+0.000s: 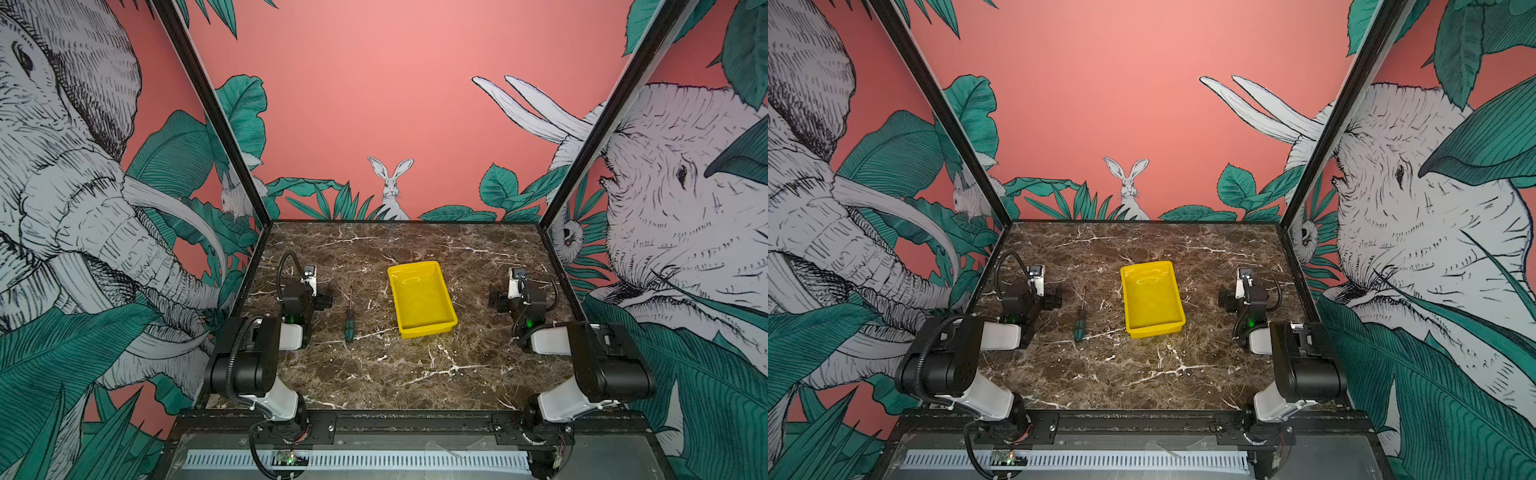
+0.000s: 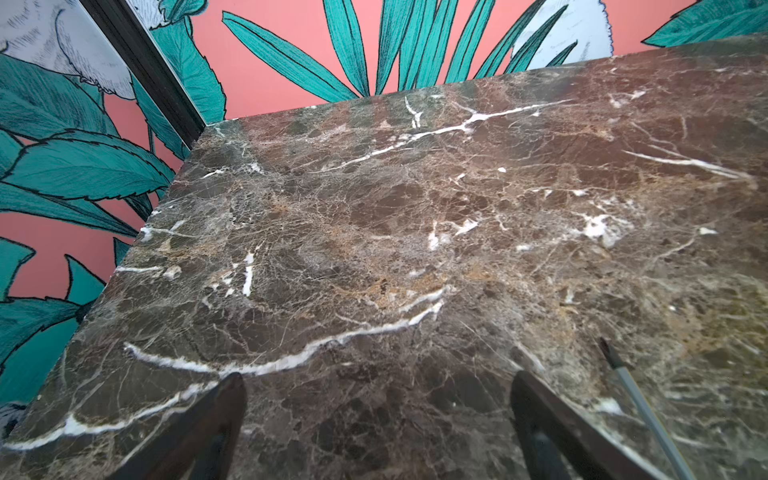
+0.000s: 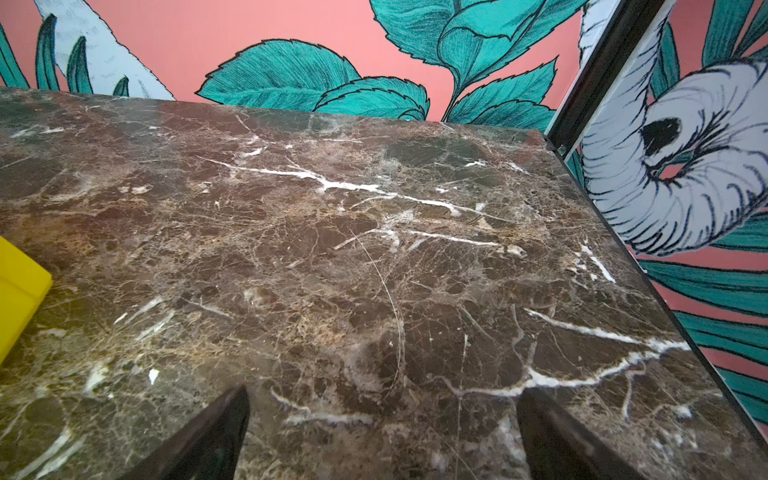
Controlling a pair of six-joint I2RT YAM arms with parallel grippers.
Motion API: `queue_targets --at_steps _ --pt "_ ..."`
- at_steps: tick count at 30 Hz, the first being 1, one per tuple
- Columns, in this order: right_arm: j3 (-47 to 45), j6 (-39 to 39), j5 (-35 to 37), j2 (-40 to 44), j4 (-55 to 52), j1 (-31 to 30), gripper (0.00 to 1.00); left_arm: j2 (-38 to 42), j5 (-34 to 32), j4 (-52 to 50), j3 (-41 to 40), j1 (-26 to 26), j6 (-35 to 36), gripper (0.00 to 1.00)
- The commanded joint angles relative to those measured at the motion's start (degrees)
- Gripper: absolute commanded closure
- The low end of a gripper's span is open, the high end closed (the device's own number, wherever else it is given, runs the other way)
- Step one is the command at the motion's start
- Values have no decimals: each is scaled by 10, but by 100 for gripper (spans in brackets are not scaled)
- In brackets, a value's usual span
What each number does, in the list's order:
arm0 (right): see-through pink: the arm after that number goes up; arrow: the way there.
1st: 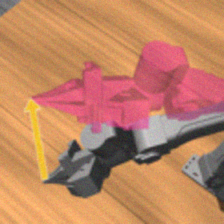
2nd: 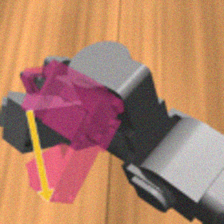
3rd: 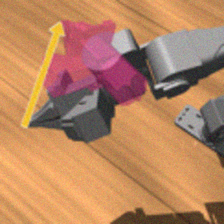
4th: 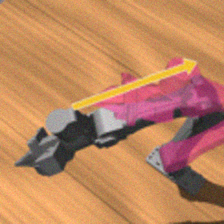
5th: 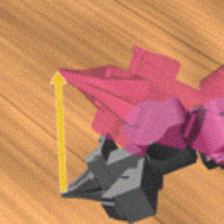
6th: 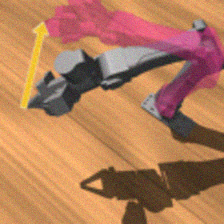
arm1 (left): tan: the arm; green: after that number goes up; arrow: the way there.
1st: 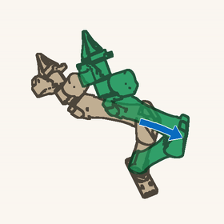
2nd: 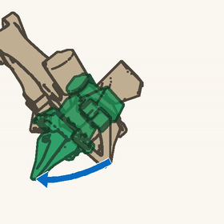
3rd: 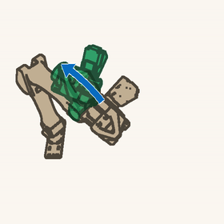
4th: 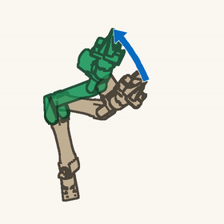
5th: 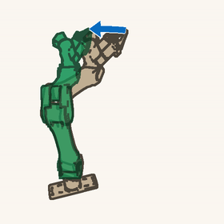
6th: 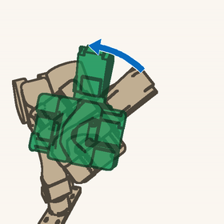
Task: Put the screwdriver in the bin
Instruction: Pick up the screwdriver from the middle-left of the table.
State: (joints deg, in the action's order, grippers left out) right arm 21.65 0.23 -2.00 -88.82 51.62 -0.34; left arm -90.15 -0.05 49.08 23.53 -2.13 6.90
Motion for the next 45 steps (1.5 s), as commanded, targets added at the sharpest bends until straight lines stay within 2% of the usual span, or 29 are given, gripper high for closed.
queue_targets --at_steps 1,13,21,25,30,34,36,38,42,45 --pt "-23 5 3 2 61 -1 1 11 -4 -5 7 -1 0 0" --pt "-44 3 5 0 101 -1 1 14 4 14 -4 -4 7 0" --pt "-33 5 0 0 81 -1 1 23 15 78 -44 -7 15 0" --pt "5 10 -17 1 10 -1 1 15 15 77 -38 -7 15 0" --pt "4 8 -12 0 11 0 1 14 -13 4 1 -7 3 0" --pt "5 8 -13 0 10 0 1 14 -14 14 -3 -8 5 0" --pt "6 8 -11 0 8 0 1 22 -34 18 -5 -8 1 0" --pt "11 0 11 0 -1 0 1 55 -67 -26 5 -10 -11 0" --pt "12 -5 29 1 -4 -1 1 142 -128 -277 89 -11 -38 0" --pt "19 -13 44 24 -29 -1 1 203 -168 -385 124 -10 -62 0"
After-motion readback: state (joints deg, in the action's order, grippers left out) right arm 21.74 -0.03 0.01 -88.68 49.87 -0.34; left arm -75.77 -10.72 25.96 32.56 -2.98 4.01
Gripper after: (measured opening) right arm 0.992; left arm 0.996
